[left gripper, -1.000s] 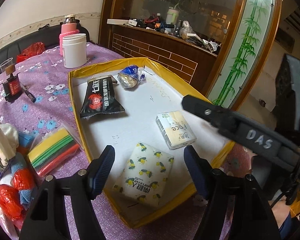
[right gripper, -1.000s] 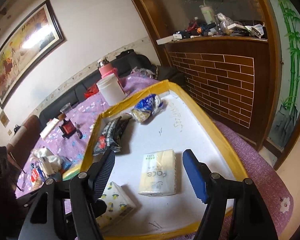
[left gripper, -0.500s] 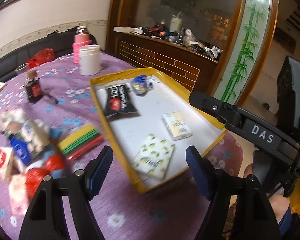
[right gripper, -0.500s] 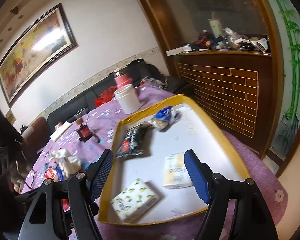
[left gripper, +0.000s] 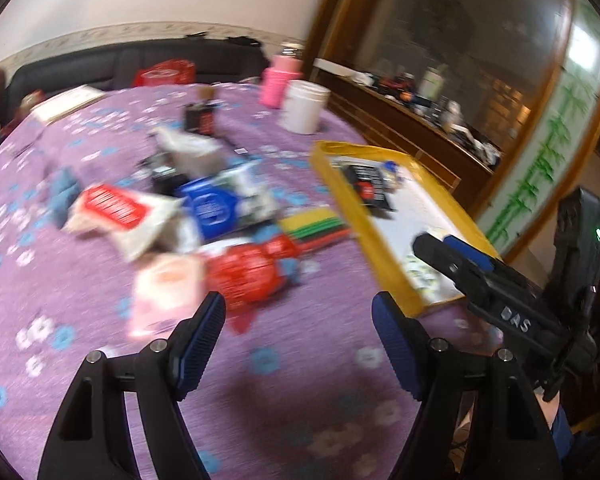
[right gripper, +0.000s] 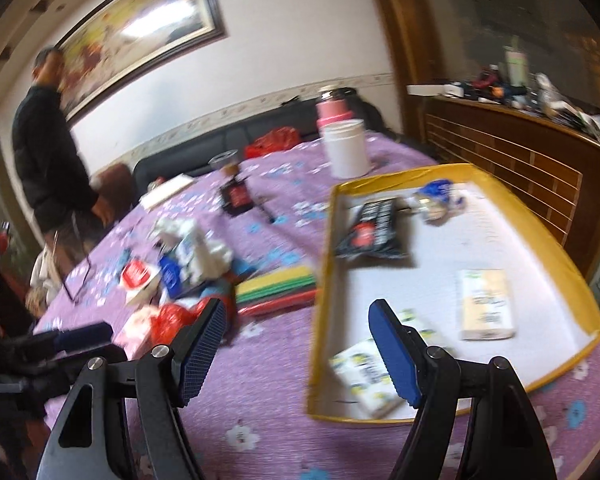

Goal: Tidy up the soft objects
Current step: 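Move the left gripper to the pink rose-print tissue pack and grasp it, then lift the pink pack with the left gripper while the right gripper grasps the red plastic bag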

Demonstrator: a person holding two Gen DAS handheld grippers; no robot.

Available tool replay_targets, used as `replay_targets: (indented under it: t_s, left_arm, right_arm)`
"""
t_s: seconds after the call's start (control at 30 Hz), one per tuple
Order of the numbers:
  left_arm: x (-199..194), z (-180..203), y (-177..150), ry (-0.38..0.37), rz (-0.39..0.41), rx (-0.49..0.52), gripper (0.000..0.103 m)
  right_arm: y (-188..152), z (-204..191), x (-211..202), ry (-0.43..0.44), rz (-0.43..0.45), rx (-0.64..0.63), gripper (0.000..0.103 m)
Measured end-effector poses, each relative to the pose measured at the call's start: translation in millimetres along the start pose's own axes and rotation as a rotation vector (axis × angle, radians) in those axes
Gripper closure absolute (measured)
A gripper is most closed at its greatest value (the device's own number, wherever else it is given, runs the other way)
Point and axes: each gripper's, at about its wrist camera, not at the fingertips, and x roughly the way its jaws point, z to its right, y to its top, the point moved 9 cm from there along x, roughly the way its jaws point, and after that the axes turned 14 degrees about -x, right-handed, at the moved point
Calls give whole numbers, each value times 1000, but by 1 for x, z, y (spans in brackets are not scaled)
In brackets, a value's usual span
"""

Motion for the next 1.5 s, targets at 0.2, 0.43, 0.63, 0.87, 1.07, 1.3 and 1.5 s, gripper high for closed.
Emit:
replay_targets:
  t_s: [0.2,0.43,0.63,0.87,1.07,1.3,1.5]
  left_arm:
    - [-6,-47,2,72,4,-59,28]
    - [-5,-80,7,143,3,-116,19]
    - [8,-90,7,181,-34,-130,19]
    - [32,-88,6,250,-70,-98,19]
    - [50,-94,7,326,-85,-74,31]
    - [49,-95,11,313,-61,-69,51]
    - [35,-101,20,257,-10,-126,51]
  right_arm:
    - [-9,-41,19,50,-19,-98,25]
    - [-12,-54,26,68,-22,-143,25]
    - [-14,-49,27,93,-30,-111,25]
    - [-14,-48,27,109,-26,-97,25]
    - [-15,-46,27,116,-28,-84,25]
    - [-16,-46,27,103,-30,-89,25]
    - [-16,-45,28,92,-41,-92,25]
